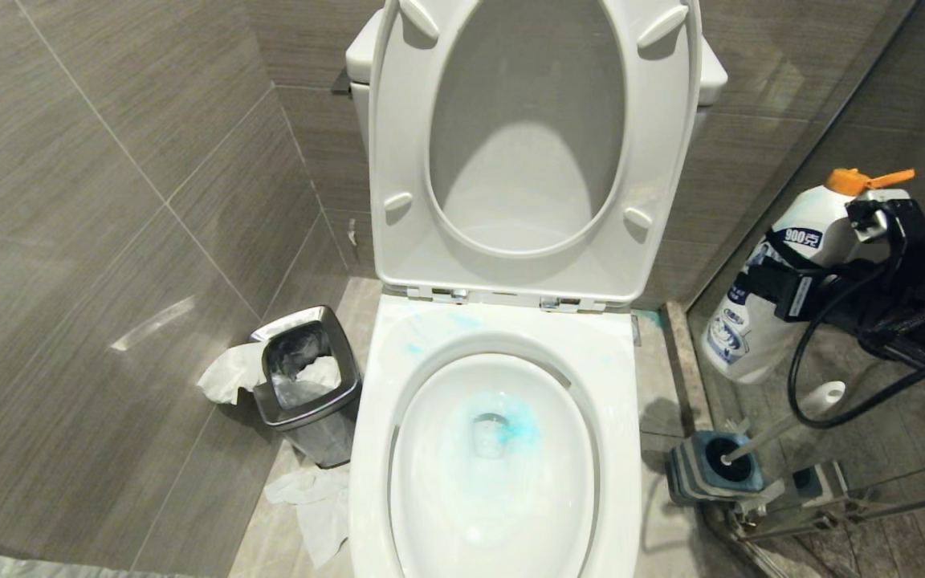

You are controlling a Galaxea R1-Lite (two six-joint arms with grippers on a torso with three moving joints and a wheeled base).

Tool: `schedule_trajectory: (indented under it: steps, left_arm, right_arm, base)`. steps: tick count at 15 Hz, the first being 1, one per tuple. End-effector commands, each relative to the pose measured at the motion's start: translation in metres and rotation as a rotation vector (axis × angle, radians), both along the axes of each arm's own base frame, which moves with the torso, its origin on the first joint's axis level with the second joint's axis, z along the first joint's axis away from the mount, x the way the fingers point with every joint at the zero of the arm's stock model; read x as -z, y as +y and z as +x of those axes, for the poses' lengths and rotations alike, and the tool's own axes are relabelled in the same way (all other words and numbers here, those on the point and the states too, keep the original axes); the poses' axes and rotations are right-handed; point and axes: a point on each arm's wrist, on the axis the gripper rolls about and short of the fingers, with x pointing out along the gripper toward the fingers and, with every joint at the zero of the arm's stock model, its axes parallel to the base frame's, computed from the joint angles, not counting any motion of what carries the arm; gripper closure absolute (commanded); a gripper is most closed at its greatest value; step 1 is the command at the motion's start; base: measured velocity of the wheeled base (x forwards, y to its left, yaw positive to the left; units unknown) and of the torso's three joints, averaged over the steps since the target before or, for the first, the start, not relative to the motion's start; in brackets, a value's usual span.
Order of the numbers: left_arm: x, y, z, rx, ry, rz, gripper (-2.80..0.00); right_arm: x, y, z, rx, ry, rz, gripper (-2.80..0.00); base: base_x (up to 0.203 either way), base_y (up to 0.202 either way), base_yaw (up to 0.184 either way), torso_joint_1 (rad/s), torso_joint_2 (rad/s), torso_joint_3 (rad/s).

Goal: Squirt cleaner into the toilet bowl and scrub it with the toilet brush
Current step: Place the cleaning agent on the floor

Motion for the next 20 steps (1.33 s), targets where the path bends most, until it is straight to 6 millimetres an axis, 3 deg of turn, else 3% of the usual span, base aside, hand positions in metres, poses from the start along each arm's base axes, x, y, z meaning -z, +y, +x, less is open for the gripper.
schedule_trajectory:
  steps: [1,5,20]
  left_arm:
    - [0.000,0.000,0.000,0.001,0.002,0.001,0.00]
    - [0.000,0.000,0.000,0.001,0.002,0.002,0.00]
    - [0.000,0.000,0.000,0.001,0.002,0.010,0.00]
  right_arm:
    - [0.040,0.000,0.029,-0.001,0.043,0.002,0.00]
    - [0.077,0.000,0.061,-0.016,-0.020,-0.010,0.00]
    - [0.097,-0.009,0.115,-0.037,-0.160,-0.103,0.00]
  base:
    - [0.000,0.000,0.000,0.000,0.00,0.000]
    - [0.000,0.000,0.000,0.000,0.00,0.000]
    - [0.000,0.000,0.000,0.003,0.00,-0.148]
